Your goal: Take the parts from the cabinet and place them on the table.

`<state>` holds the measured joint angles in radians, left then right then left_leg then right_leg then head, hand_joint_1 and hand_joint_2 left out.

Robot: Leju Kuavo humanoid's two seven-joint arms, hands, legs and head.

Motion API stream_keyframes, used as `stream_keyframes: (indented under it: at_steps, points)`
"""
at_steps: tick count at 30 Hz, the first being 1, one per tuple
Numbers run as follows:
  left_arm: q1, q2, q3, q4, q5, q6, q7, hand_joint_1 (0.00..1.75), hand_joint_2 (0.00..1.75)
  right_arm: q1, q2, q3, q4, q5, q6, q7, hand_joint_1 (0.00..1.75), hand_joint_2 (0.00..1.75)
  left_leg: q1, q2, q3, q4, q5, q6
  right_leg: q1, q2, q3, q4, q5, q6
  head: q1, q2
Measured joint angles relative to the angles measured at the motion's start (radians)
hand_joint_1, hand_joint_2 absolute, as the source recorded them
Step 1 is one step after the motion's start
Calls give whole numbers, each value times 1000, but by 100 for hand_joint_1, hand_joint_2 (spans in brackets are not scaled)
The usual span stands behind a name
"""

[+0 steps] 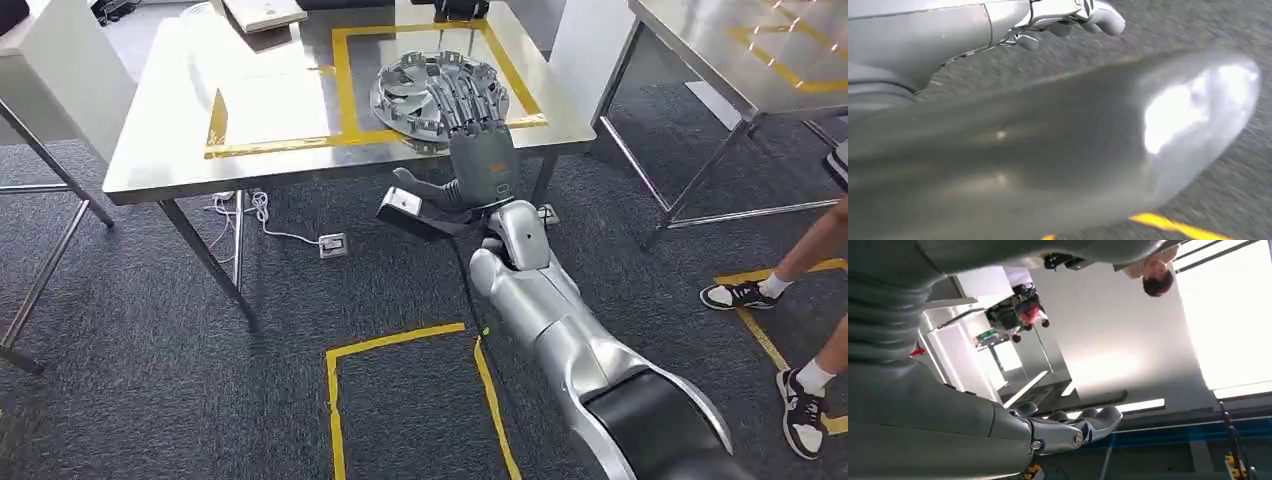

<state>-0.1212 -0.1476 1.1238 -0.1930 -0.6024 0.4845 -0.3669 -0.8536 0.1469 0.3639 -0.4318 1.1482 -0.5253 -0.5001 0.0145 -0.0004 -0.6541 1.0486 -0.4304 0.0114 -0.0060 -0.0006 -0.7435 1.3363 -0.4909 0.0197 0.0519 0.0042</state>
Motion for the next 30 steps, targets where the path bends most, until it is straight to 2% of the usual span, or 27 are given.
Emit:
stream_keyframes:
  at_steps: [1, 2, 3, 4, 5, 7, 8, 9, 10, 12, 13, 14, 15, 16, 17, 18, 20, 21, 30]
  points:
    - [1, 1, 0, 0, -10, 12, 25, 0, 175, 0, 0, 0, 0, -2, 1, -2, 0, 175, -3, 0, -13, 0, 12, -2, 4, 0, 44, -52, 37, -10, 1, 0]
    - [2, 1, 0, 0, -16, 16, 40, 0, 175, -2, 0, 0, 0, -5, 1, -4, 0, 175, -4, 0, -21, 0, 21, -3, 11, 1, 101, -126, 42, -23, 1, 0]
    - [3, 0, 0, 1, -19, 17, 43, 0, 175, -5, 0, 0, -1, -6, 2, -4, 0, 175, 0, 0, -24, 0, 29, -4, 19, 0, 173, -225, -3, -45, 1, 0]
    - [3, -1, 0, 0, -19, 17, 42, 0, 175, -6, 0, 0, -2, -8, 3, -6, 0, 175, -3, 0, -26, 0, 35, -12, 21, -2, 227, -310, -43, -51, 0, 0]
    - [3, 0, 0, 0, -17, 15, 43, 0, 175, -8, 0, 0, -1, -10, 8, -9, 0, 175, 2, 1, -23, -7, 44, -23, 26, -2, 223, -312, -43, -44, 0, 0]
    - [3, 0, 0, 1, -12, 10, 61, 0, 175, -7, 0, 0, -1, -15, 14, -10, 0, 175, 8, 2, -19, -23, 62, -36, 30, 0, 220, -325, -30, -52, 5, 0]
    - [4, 1, 0, 1, -12, 4, 66, 0, 175, -4, 0, 0, -1, -16, 15, -10, 0, 175, 2, 3, -16, -32, 55, -33, 25, 1, 223, -344, -21, -40, 4, 0]
    - [3, 2, 0, 1, -12, 2, 67, 0, 175, -5, 0, 0, -1, -18, 16, -10, 0, 175, 0, 3, -15, -42, 13, -14, 22, 4, 219, -351, -15, -13, 4, 0]
    - [5, 4, -3, 0, -11, -5, 73, 0, 175, 1, -1, -2, -1, -24, 20, -7, 0, 175, -2, 3, -16, -42, -7, -13, 22, 5, 214, -355, -7, -31, 4, 0]
    - [17, 10, -28, -2, 8, -19, 82, 0, 175, 42, -3, -9, 0, -52, 38, 3, 0, 175, -1, 3, -12, -48, -1, -14, 23, 4, 213, -355, 1, -35, 3, 0]
    - [23, 16, -42, -5, 19, -27, 86, 0, 175, 67, -5, -12, 0, -73, 48, 15, 0, 175, -1, 3, -11, -54, 21, -12, 24, 4, 211, -354, 10, -46, 2, 0]
    - [28, 19, -55, -8, 29, -35, 91, 0, 175, 88, -7, -17, 0, -91, 55, 23, 0, 175, 0, 3, -10, -66, 64, -15, 26, 4, 207, -351, 11, -47, 2, 0]
    - [33, 23, -72, -11, 41, -43, 96, 0, 175, 107, -9, -24, 0, -112, 63, 33, 0, 175, 2, 3, -12, -78, 123, -26, 27, 4, 203, -347, 11, -48, 3, 0]
    - [36, 26, -87, -13, 51, -52, 103, 0, 175, 125, -11, -29, 0, -131, 71, 40, 0, 175, 3, 2, -12, -79, 98, -43, 27, 4, 197, -346, 14, -50, 2, 0]
    - [40, 28, -105, -18, 63, -60, 107, 0, 175, 145, -14, -34, 0, -152, 81, 51, 0, 175, 3, 3, -15, -80, 119, -41, 27, 5, 195, -344, 15, -51, 2, 0]
    - [44, 31, -123, -19, 73, -70, 114, 0, 0, 164, -18, -38, 0, -172, 89, 58, 0, 175, 3, 2, -16, -80, 112, -40, 27, 5, 193, -344, 15, -51, 2, 0]
    - [54, 34, -157, -25, 93, -84, 122, 0, 0, 202, -22, -49, 0, -209, 106, 75, 0, 175, 4, 2, -16, -80, 116, -44, 27, 5, 192, -342, 15, -52, 2, 0]
    - [57, 37, -176, -27, 104, -93, 127, 0, 0, 219, -25, -55, 0, -229, 114, 85, 0, 0, 4, 2, -17, -80, 116, -44, 27, 5, 192, -342, 15, -52, 2, 0]
    - [96, 56, -348, -60, 200, -168, 172, 0, 0, 376, -47, -110, 0, -406, 193, 164, 0, 0, 3, 2, -21, -80, 114, -46, 27, 4, 187, -342, 13, -53, 3, 0]
